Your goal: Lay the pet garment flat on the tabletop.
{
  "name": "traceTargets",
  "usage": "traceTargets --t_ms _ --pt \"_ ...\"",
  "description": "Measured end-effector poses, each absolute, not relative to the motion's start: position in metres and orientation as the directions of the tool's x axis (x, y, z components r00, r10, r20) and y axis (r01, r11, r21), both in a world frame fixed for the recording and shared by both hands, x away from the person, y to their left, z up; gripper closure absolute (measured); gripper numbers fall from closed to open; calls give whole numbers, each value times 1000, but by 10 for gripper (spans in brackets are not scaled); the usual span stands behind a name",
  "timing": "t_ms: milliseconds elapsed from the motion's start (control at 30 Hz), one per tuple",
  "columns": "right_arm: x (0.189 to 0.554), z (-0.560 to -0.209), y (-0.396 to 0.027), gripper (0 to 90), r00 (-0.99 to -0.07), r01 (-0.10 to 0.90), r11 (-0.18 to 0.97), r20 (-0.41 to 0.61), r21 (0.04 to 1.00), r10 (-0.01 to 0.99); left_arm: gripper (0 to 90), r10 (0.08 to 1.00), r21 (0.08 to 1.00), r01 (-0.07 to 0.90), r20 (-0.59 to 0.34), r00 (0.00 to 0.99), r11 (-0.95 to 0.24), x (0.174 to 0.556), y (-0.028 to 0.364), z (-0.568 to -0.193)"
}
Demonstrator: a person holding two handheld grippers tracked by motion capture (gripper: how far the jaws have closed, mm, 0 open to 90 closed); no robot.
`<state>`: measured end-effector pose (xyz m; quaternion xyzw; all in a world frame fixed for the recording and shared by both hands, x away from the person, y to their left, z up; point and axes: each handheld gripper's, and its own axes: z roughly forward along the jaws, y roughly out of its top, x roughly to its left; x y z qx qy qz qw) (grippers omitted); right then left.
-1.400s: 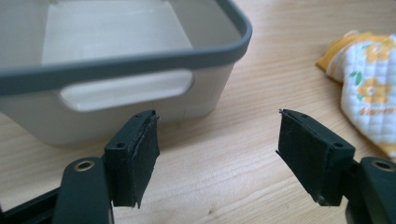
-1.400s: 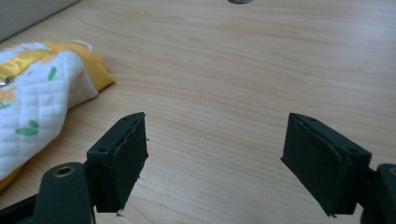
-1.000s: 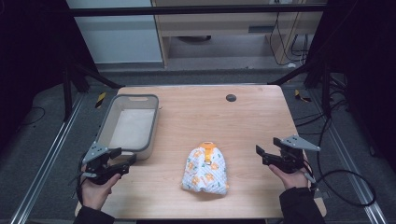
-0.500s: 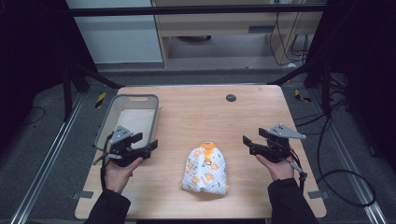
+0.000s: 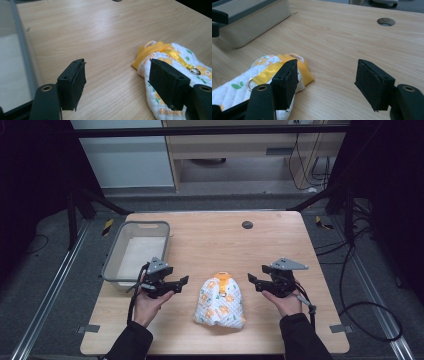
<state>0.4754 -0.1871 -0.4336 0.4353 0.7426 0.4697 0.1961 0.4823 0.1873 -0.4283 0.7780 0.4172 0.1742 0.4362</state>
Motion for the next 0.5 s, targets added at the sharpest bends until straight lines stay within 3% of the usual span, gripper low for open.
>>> traceTargets --t_ms 500 --pt "480 -455 -161 405 -606 516 244 148 821 782 291 758 774 532 -106 643 -343 492 156 -453"
